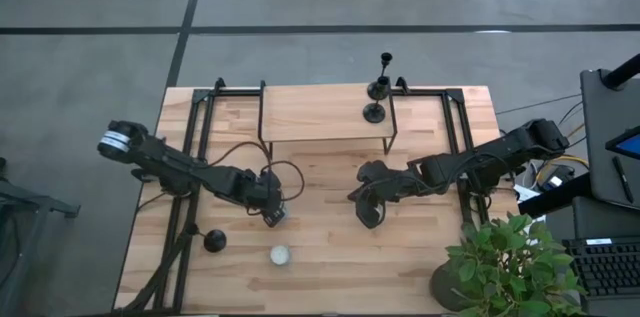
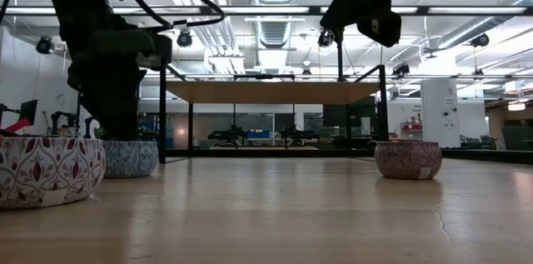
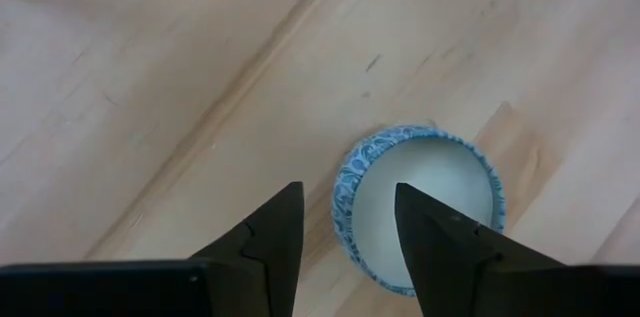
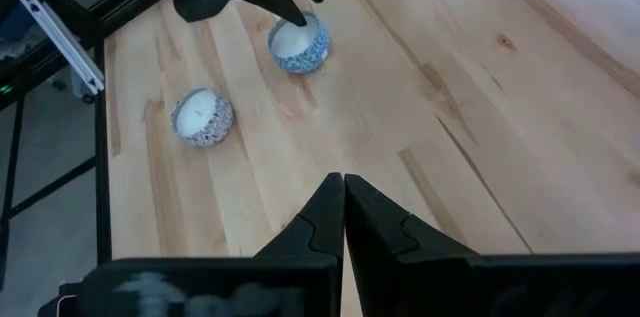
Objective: Pick & Place candle stick holders
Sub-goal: Put the blue scented candle on the shelf, then put the black candle holder on the shelf aligned with the other candle holders
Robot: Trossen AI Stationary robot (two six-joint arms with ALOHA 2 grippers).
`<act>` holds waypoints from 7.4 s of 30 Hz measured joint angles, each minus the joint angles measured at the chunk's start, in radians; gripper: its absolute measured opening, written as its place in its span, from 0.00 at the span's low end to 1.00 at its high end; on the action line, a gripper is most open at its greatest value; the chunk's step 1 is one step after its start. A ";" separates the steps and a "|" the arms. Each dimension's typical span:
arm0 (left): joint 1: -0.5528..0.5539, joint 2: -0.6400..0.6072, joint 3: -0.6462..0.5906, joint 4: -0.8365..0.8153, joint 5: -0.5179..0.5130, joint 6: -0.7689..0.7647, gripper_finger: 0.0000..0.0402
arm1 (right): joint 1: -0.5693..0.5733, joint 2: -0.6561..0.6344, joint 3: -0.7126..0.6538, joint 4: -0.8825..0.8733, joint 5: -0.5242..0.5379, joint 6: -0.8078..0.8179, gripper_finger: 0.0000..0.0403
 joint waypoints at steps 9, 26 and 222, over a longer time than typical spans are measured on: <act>0.003 0.006 0.000 0.000 -0.007 0.005 0.27 | 0.000 0.000 0.000 0.000 0.006 -0.011 0.02; 0.010 0.009 -0.002 0.001 -0.009 0.053 0.16 | 0.000 0.000 0.000 0.000 0.026 -0.019 0.02; -0.498 -0.190 0.490 -0.966 0.387 -0.099 0.59 | -0.001 0.000 -0.006 0.088 0.079 -0.119 0.02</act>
